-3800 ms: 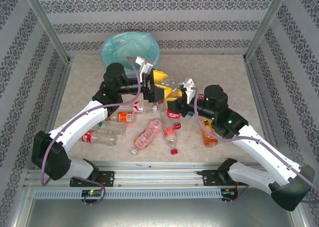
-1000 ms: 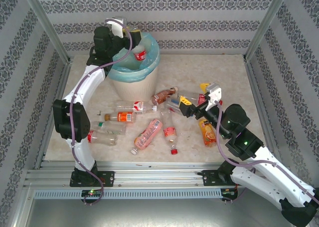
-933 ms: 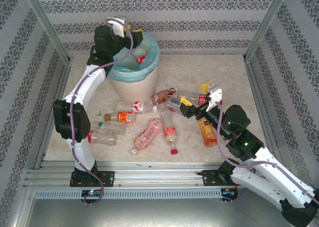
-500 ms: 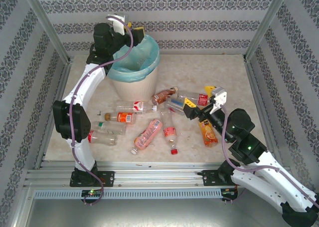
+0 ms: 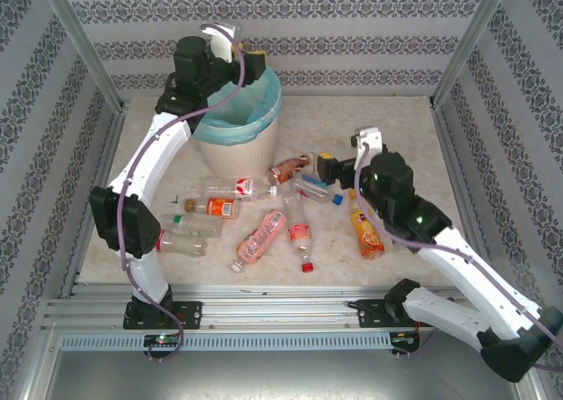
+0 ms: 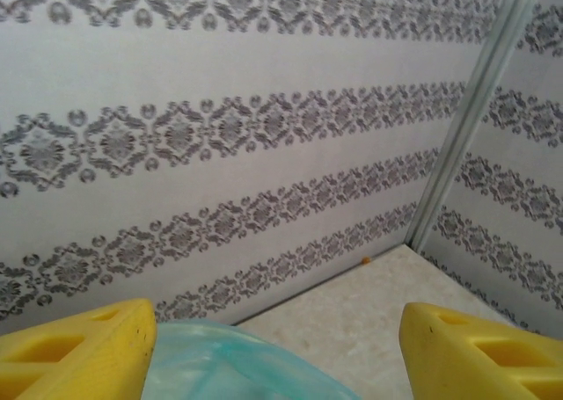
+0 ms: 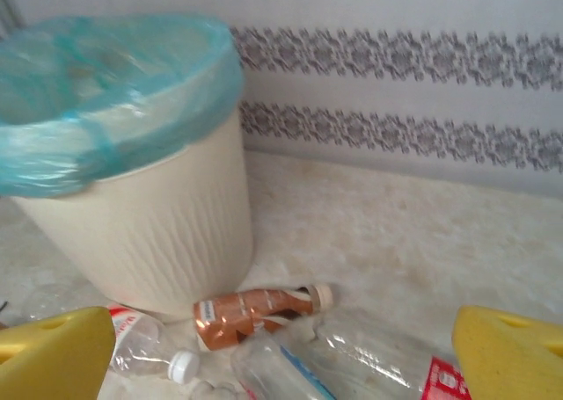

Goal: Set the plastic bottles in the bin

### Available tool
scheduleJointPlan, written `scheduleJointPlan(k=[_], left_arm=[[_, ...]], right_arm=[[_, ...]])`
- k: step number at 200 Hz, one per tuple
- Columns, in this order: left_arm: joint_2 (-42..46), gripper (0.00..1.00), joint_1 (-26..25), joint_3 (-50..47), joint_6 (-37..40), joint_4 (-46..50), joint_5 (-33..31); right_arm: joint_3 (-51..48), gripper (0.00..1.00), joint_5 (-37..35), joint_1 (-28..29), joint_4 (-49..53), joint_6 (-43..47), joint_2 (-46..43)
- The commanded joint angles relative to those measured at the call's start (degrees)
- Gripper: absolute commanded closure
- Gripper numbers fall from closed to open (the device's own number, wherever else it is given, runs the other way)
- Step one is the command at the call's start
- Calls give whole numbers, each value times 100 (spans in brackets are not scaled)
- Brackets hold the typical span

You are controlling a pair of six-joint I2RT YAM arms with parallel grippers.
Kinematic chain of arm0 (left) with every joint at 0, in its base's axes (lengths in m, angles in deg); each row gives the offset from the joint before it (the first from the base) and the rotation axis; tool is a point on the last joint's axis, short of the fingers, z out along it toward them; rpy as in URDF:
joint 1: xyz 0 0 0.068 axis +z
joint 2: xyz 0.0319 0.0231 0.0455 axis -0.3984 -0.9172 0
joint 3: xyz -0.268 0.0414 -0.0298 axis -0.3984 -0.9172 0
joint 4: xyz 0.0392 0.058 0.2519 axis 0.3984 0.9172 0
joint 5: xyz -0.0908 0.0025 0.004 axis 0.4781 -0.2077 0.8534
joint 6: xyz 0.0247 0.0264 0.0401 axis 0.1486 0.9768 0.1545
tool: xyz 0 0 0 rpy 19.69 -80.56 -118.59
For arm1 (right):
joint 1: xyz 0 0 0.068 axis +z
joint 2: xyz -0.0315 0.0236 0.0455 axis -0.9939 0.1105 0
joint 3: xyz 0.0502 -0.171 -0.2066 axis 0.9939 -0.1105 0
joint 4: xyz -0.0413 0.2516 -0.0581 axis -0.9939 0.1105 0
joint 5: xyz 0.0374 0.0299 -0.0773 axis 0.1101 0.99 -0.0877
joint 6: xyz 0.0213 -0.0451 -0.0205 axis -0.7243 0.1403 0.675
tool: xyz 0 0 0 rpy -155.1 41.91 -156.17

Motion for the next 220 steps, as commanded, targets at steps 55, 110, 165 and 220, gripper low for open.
scheduleJointPlan(k=[55,110,165,220], left_arm=[[680,25,-1623,359,1255,1719,-1262],[1262,25,-1987,-608,845,1425,-1130],[1056,25,-2615,-629,581,1975,-1365],[896,26,-2823,-518,106,2095,-1514]], right_arm=[[218,6,1786,-1154,1708,-420,254],[-348,6,2361,-1415,1648,-448,-339],[-884,9,2726,-1449,1455,-532,-943],[-1124,9,2755,-1467,1466,-574,-1496]])
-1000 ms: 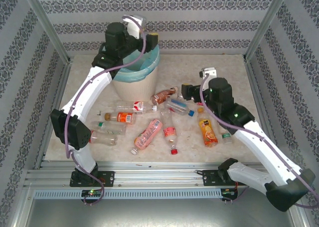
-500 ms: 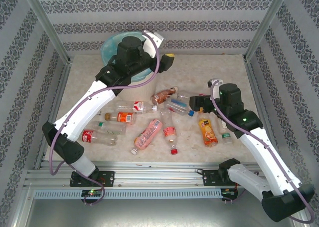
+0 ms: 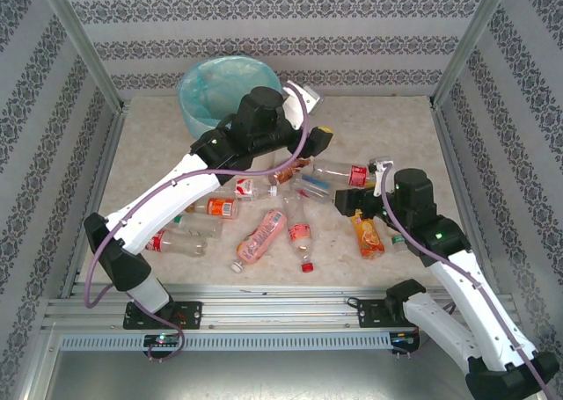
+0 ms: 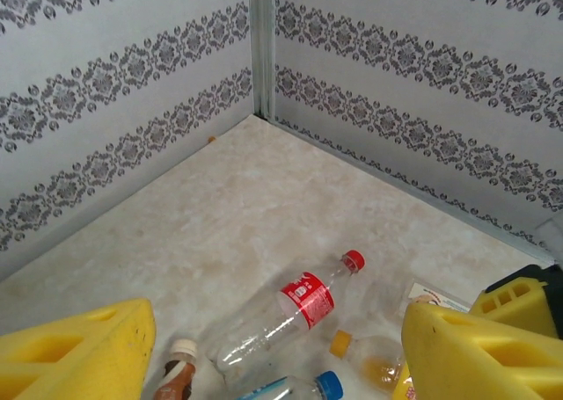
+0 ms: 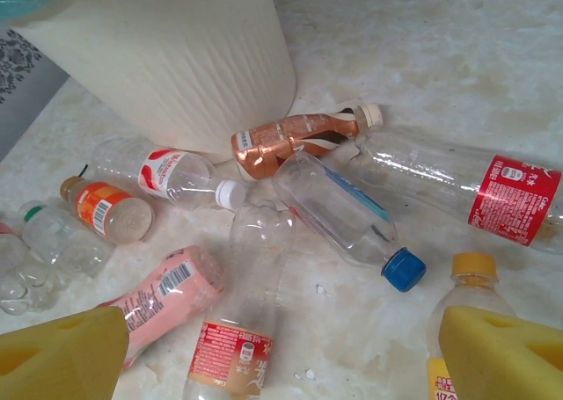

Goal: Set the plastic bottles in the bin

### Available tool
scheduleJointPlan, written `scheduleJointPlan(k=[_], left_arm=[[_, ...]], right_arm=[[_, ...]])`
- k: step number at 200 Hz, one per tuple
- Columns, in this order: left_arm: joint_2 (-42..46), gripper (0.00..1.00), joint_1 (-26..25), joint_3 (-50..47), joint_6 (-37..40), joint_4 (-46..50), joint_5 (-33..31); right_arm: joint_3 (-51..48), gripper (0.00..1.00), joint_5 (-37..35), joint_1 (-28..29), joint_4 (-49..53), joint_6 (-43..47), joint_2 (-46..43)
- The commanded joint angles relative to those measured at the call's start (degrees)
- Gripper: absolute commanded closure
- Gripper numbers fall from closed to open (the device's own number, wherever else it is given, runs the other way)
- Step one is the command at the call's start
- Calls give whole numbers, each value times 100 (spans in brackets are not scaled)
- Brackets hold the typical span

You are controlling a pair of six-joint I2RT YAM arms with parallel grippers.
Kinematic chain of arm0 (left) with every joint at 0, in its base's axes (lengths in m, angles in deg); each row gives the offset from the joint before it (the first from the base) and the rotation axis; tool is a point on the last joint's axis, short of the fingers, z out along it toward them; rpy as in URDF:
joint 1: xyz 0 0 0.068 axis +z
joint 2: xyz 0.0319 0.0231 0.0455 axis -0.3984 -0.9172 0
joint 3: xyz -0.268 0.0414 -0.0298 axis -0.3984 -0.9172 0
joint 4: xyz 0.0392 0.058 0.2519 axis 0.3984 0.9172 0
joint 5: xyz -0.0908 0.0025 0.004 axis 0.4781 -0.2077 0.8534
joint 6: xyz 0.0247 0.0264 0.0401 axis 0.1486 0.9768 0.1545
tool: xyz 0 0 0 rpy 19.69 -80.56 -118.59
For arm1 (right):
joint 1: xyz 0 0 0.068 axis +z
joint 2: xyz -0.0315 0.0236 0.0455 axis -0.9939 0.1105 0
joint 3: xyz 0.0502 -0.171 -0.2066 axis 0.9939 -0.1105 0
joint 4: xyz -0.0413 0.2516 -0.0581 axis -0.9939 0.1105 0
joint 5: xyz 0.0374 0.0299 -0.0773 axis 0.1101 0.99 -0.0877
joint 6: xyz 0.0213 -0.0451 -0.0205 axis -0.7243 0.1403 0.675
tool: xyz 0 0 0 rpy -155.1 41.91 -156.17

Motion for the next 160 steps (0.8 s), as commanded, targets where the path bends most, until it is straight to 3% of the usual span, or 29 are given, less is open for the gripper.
scheduleJointPlan(k=[1,95,160], left_arm=[[-86,26,-64,62,-362,163,-209],[131,26,-108,-3,-443,337,-458],[407,26,-117,-812,-530,-165,-281]], right_arm=[[-126,9,95,-59,-101,-112,-222],[54,11,225,-68,-68,-234,-325],[223,12,286,-65,-14,-278,-228]])
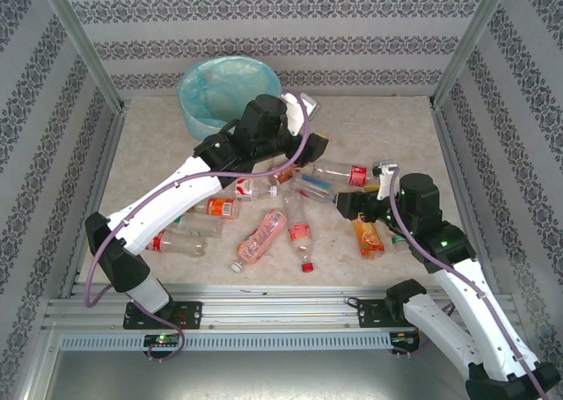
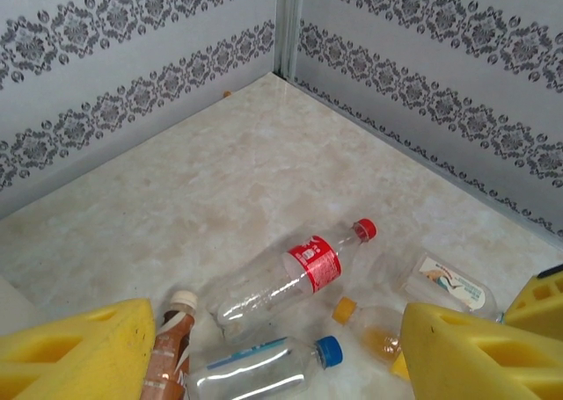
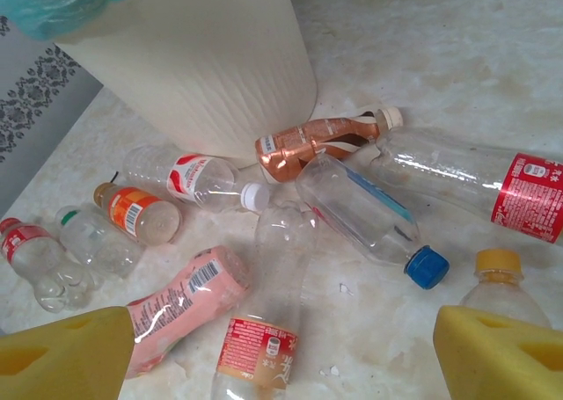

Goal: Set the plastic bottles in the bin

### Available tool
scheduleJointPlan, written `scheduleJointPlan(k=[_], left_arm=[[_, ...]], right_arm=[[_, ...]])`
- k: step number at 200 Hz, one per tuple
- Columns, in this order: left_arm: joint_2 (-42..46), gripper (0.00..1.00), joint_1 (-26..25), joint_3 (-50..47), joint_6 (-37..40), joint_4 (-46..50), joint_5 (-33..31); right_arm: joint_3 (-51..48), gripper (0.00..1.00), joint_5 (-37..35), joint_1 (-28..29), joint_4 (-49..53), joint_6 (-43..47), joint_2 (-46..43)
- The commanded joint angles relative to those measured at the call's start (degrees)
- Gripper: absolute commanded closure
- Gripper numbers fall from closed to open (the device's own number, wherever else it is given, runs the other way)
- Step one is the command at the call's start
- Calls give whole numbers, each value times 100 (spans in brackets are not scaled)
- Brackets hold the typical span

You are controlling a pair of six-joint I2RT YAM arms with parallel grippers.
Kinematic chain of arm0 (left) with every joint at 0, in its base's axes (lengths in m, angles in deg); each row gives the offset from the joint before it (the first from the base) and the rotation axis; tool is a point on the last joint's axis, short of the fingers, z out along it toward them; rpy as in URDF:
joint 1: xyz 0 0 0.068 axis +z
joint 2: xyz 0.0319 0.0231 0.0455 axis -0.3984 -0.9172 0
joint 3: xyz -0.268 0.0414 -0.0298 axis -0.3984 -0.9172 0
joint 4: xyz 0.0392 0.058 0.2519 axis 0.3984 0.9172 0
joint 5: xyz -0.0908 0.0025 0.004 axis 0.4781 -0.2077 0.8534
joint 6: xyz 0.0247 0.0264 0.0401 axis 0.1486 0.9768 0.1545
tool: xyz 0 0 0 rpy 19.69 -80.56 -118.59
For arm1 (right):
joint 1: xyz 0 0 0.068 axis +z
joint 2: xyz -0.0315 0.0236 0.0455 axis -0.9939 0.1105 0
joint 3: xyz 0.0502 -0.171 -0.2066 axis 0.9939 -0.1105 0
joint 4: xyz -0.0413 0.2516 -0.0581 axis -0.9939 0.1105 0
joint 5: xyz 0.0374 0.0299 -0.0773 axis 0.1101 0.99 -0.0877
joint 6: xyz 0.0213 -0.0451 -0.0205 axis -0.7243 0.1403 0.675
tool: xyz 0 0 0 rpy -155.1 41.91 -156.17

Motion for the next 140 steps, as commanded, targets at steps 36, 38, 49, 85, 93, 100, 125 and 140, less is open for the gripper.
scheduleJointPlan(k=[36,38,49,85,93,100,125,140], left_arm=[[411,25,-107,-813,-148,-422,154],[407,25,-108,-801,-132,-385,156],[402,25,-141,-744,-28,-188,105],[574,23,-170,-850,209,32,98],[632,23,-170,-954,219,-24,105],[663,23,-171,-1007,223,-11,125],[781,23,-170,-1183,281,-16,138],[903,22,-170,-1460,264,-273,92]], right_arm=[[441,13,-120,-66,-31,-53,345],[459,13,-114,-62,-15,-44,374],[603,13,-100,-68,106,-2,512],[628,14,-558,-111,388,195,765],[593,14,-683,-143,428,189,826],[573,14,-747,-182,481,157,895],[630,16,-823,-306,875,117,1197],[735,17,-1021,-340,1285,117,1354]])
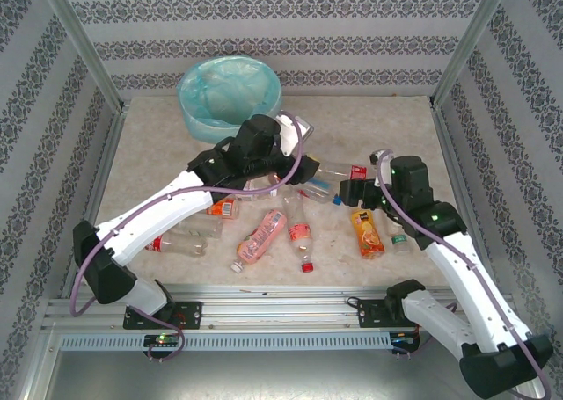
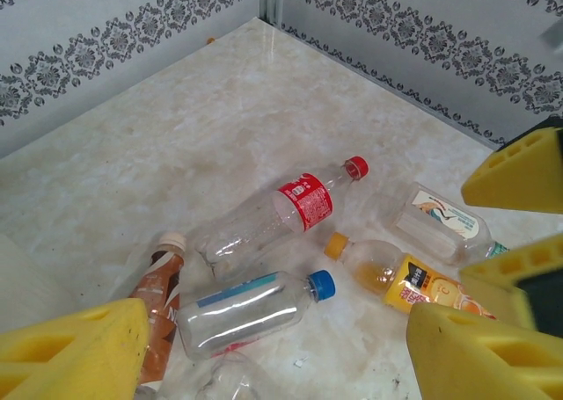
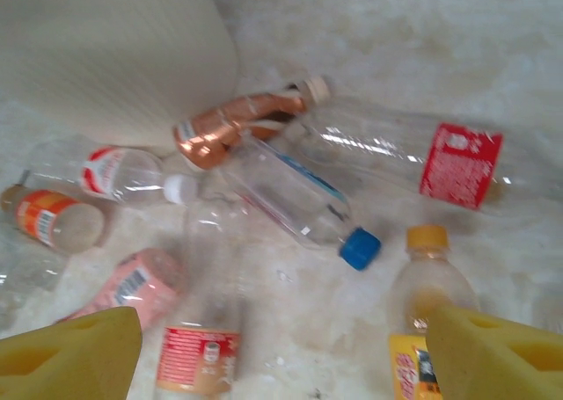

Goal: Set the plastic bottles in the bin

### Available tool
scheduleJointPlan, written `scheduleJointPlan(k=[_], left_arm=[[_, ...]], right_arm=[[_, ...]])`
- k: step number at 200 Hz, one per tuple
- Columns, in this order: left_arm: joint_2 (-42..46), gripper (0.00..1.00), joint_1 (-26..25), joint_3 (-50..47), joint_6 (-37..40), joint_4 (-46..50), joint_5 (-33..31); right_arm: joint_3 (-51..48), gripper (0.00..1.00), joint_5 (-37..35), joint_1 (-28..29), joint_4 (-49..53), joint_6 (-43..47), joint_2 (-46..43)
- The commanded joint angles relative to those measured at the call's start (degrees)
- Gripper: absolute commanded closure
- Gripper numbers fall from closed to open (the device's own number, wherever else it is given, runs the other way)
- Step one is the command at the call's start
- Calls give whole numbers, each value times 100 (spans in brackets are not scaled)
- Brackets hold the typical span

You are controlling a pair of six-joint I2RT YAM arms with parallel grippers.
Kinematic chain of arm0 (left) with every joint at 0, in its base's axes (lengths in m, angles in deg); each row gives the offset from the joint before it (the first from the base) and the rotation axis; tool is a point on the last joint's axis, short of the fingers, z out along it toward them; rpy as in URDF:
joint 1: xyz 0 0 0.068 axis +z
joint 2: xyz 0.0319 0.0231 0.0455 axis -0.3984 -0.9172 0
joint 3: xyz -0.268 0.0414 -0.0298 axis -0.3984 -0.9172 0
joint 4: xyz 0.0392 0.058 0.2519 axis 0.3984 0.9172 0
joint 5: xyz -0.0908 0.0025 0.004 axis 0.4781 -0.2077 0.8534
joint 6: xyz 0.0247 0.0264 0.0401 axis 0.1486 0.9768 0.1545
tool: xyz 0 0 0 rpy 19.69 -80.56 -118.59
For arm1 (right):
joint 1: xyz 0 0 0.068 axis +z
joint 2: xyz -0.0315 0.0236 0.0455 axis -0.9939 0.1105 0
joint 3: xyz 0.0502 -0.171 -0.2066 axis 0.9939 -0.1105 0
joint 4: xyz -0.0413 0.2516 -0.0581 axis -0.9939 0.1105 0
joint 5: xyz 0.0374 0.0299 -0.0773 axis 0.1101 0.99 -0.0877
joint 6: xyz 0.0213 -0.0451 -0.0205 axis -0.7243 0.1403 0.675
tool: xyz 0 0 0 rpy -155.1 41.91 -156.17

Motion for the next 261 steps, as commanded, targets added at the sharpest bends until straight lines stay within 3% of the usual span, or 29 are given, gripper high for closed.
scheduleJointPlan(k=[1,40,97,163,220,261], left_arm=[[263,22,-63,-349,126,-233,-16],[267,21,-54,-876,154,-910,95],[100,21,-45,-1556,-225,-2013,812],[72,20,-37,-1661,-89,-1967,618],[-16,19,35,-1689,-142,-2060,786],[-80,19,65,-1672,-218,-2096,906]], right_arm=[[192,17,-442,-72,752,23,208],[-17,17,-955,-143,1483,-284,299],[-184,17,-1178,-69,1420,-705,1179],[-332,19,-1233,-24,677,-606,2513],[-796,19,-1252,-5,265,-690,2915],[-678,30,-1082,-4,220,-597,3278]])
